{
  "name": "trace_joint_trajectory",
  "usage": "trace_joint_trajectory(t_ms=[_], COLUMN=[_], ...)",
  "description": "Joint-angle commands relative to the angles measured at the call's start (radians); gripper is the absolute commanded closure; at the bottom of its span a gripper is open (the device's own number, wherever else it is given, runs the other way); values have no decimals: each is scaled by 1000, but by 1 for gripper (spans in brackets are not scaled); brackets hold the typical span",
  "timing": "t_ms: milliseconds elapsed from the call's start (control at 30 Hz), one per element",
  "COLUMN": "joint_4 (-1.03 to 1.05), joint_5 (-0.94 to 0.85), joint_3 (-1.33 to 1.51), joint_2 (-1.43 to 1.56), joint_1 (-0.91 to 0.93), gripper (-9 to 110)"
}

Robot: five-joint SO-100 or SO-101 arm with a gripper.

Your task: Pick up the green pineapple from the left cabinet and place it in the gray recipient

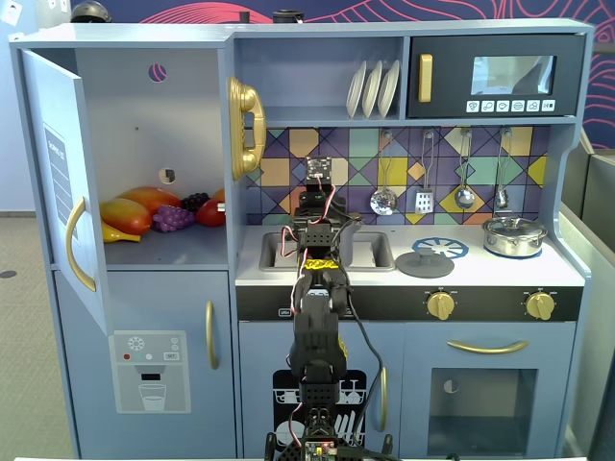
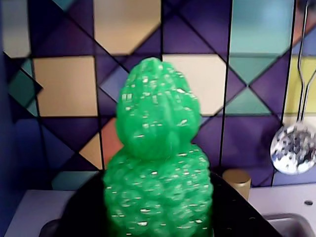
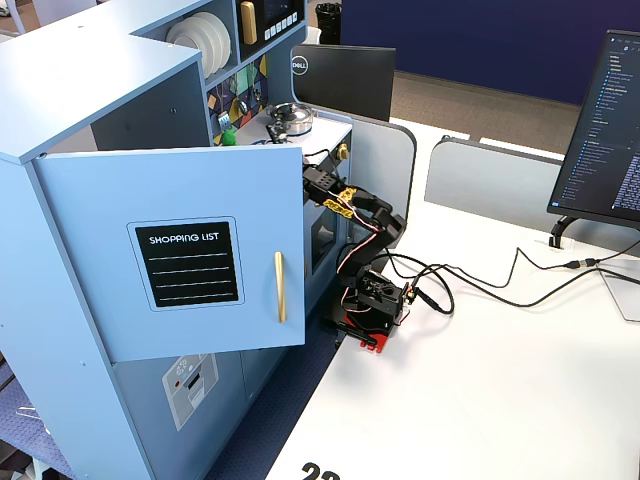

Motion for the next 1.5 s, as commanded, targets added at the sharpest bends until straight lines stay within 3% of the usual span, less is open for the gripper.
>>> trace_joint_trajectory(t_ms=[0,267,500,667,800,1100,1333,1467], joint_4=[-9,184,950,1258,1270,969,1405,1417], joint_5=[25,38,6,-38,8,32,6,89], joint_3=[-95,-44,178,413,676,1137,1138,1138], joint_2=[-6,221,764,923,992,956,1012,1012], joint_1=[18,57,18,40,21,-25,-32,-48], gripper=[73,75,91,101,101,101,101,100])
